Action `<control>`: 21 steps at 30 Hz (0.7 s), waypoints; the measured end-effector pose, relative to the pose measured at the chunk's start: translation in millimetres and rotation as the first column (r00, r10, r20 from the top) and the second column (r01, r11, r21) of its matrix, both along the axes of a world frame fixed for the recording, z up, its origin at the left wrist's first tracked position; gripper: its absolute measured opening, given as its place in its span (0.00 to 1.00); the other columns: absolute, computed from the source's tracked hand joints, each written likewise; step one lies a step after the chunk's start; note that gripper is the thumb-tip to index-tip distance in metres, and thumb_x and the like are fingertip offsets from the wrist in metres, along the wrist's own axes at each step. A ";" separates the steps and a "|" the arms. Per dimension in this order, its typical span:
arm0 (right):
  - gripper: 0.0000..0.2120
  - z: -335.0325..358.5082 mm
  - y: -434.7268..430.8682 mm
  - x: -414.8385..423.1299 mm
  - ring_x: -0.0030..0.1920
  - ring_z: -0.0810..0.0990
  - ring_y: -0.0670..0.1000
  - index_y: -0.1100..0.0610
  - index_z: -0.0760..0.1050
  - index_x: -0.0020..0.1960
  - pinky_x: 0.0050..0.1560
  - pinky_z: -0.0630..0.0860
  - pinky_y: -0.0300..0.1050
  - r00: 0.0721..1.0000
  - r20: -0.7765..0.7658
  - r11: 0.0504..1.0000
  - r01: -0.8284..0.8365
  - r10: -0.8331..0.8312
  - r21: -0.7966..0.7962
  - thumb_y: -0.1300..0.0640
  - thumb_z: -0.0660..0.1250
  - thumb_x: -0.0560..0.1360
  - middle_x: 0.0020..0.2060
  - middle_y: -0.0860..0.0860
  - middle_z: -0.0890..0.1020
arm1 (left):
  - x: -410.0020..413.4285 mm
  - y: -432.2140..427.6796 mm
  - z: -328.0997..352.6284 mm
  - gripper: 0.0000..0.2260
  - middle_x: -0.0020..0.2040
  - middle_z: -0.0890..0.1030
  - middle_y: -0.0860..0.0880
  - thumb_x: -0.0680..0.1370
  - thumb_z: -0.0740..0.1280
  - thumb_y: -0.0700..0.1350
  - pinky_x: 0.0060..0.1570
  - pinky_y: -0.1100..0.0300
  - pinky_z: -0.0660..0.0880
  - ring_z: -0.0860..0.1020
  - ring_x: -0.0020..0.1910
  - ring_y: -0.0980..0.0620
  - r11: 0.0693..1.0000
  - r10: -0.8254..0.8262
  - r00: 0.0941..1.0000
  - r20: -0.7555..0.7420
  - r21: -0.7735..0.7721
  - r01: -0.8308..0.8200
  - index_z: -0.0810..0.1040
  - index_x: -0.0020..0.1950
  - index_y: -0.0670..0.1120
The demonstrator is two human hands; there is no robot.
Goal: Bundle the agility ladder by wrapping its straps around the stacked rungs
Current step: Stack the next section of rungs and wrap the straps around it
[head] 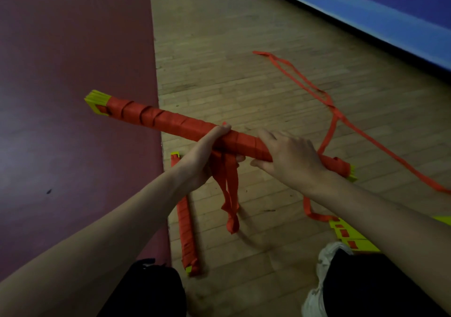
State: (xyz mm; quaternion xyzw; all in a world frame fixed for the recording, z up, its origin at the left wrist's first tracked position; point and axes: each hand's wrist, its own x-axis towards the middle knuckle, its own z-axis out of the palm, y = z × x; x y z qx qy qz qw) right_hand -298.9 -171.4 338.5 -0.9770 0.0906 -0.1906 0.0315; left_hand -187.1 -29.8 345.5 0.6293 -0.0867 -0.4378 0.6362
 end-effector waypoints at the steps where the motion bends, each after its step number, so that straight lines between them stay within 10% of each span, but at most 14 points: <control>1: 0.27 3.4 -3.0 0.4 0.51 0.78 0.50 0.52 0.68 0.65 0.44 0.70 0.46 0.995 -0.095 0.997 -0.004 0.012 0.082 0.42 0.71 0.72 0.50 0.45 0.77 | 2.9 1.4 -0.8 0.21 0.42 0.83 0.40 0.78 0.62 0.57 0.40 0.59 0.79 0.82 0.37 0.50 1.000 -0.023 0.999 0.028 -0.002 0.023 0.80 0.56 0.39; 5: 0.19 23.2 -21.4 -0.6 0.39 0.76 0.42 0.47 0.72 0.51 0.38 0.69 0.39 0.935 -0.326 0.885 0.029 0.141 0.466 0.35 0.69 0.69 0.37 0.41 0.75 | 10.0 4.8 -0.6 0.23 0.44 0.82 0.39 0.78 0.61 0.55 0.47 0.56 0.77 0.82 0.39 0.49 0.990 -0.111 0.986 0.128 -0.068 0.120 0.79 0.56 0.36; 9: 0.25 24.4 -32.4 -5.3 0.38 0.84 0.51 0.53 0.76 0.53 0.42 0.79 0.48 0.830 -0.426 0.530 0.193 0.361 0.826 0.37 0.70 0.63 0.40 0.53 0.83 | 13.8 7.0 1.7 0.19 0.40 0.83 0.39 0.73 0.61 0.50 0.38 0.60 0.78 0.82 0.38 0.47 0.976 -0.139 0.973 0.183 -0.139 0.166 0.79 0.49 0.34; 14: 0.19 19.7 -28.9 -9.2 0.25 0.74 0.46 0.58 0.73 0.45 0.26 0.72 0.39 0.825 -0.365 0.344 0.223 0.432 0.912 0.47 0.73 0.64 0.28 0.50 0.74 | 15.2 7.8 1.9 0.15 0.34 0.82 0.41 0.75 0.60 0.46 0.33 0.62 0.76 0.82 0.34 0.46 0.971 -0.142 0.959 0.246 -0.152 0.183 0.82 0.36 0.40; 21: 0.19 25.6 -41.3 -11.3 0.25 0.72 0.46 0.58 0.73 0.45 0.25 0.71 0.38 0.866 -0.336 0.306 0.228 0.370 0.924 0.46 0.72 0.63 0.28 0.50 0.74 | 17.4 10.6 1.0 0.13 0.52 0.84 0.43 0.75 0.66 0.43 0.51 0.57 0.81 0.83 0.51 0.49 0.943 -0.275 0.953 0.125 -0.161 0.293 0.79 0.56 0.38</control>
